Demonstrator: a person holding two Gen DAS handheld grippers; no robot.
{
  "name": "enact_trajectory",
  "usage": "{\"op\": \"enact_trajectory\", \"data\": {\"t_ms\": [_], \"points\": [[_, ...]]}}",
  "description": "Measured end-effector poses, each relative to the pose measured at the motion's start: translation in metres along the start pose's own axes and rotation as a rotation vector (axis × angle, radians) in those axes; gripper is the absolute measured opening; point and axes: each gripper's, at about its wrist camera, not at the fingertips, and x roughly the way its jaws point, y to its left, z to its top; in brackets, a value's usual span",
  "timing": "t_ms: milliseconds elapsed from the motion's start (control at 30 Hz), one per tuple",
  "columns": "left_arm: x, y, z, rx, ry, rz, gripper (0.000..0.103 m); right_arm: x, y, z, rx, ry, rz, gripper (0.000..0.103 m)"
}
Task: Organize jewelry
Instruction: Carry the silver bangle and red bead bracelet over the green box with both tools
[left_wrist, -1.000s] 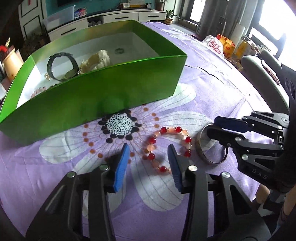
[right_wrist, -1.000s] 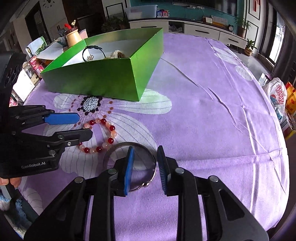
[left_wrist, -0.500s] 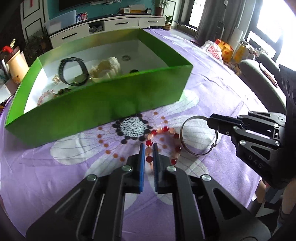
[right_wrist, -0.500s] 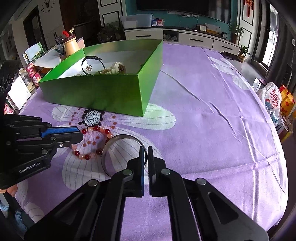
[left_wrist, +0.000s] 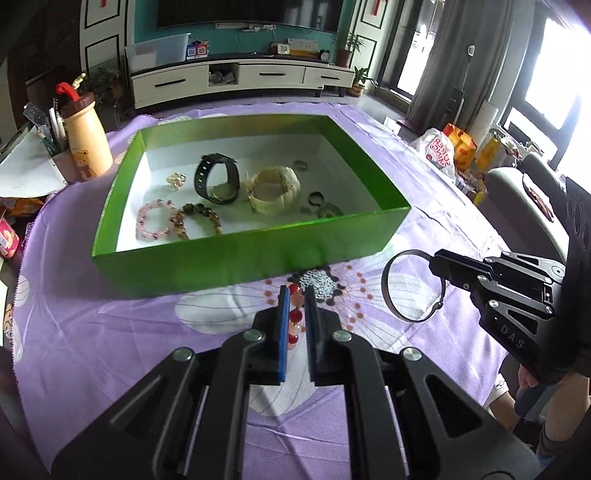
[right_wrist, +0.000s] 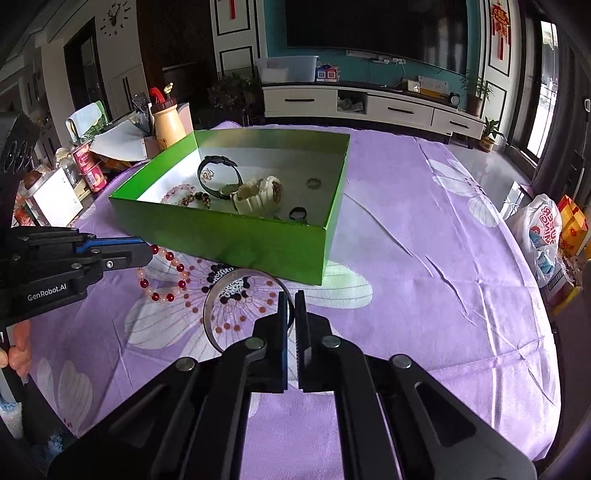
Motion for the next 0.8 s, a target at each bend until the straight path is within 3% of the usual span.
{"op": "enact_trajectory", "data": {"t_ms": [400, 800], "points": [[-0.039, 0.037, 0.016, -0.093, -0.059, -0.011, 0.008, -0.015, 0.022, 0.026, -0.013, -0.063, 0.043, 0.003], [-0.066, 0.07, 0.052, -0.146, -0.108, 0.032, 0.008, -0.023, 0.027, 0.057, 0.007, -0.118, 0.056, 0.003]]}}
